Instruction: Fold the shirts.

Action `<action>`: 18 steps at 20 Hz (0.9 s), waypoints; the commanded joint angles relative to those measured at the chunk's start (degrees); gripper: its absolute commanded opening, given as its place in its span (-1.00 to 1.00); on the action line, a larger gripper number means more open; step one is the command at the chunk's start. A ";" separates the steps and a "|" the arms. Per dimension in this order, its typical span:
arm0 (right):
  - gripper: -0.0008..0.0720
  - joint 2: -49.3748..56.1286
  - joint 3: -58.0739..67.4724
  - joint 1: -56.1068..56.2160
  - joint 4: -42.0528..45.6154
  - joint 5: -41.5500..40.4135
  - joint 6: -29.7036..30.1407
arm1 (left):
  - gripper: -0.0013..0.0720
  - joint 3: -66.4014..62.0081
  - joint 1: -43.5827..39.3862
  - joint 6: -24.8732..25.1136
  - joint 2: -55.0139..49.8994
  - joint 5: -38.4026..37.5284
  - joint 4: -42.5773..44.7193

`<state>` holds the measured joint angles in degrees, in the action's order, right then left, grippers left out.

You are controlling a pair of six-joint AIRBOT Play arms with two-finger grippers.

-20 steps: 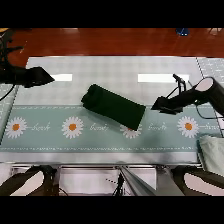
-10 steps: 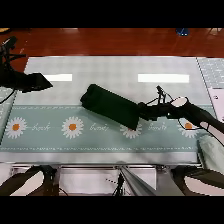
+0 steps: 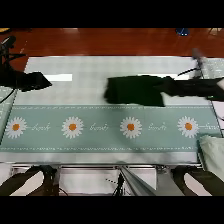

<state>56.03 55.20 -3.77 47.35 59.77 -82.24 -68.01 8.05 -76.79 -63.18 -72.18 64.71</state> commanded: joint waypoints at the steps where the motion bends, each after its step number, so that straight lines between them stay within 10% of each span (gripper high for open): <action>1: -0.87 -10.49 8.70 -16.37 18.95 17.33 -7.58 | 0.38 0.02 0.00 -0.02 -0.79 1.42 -0.04; 9: -0.88 -14.43 11.45 -53.37 38.88 41.44 -4.17 | 0.38 0.04 -3.82 -1.01 -6.25 1.42 -1.31; 18: -0.87 -14.73 10.19 -58.80 57.81 44.26 -6.05 | 0.38 0.02 -5.29 2.62 -12.98 10.56 -1.03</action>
<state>41.39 66.17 -61.49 96.12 102.17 -87.59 -67.99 2.57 -76.05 -74.19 -65.63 63.46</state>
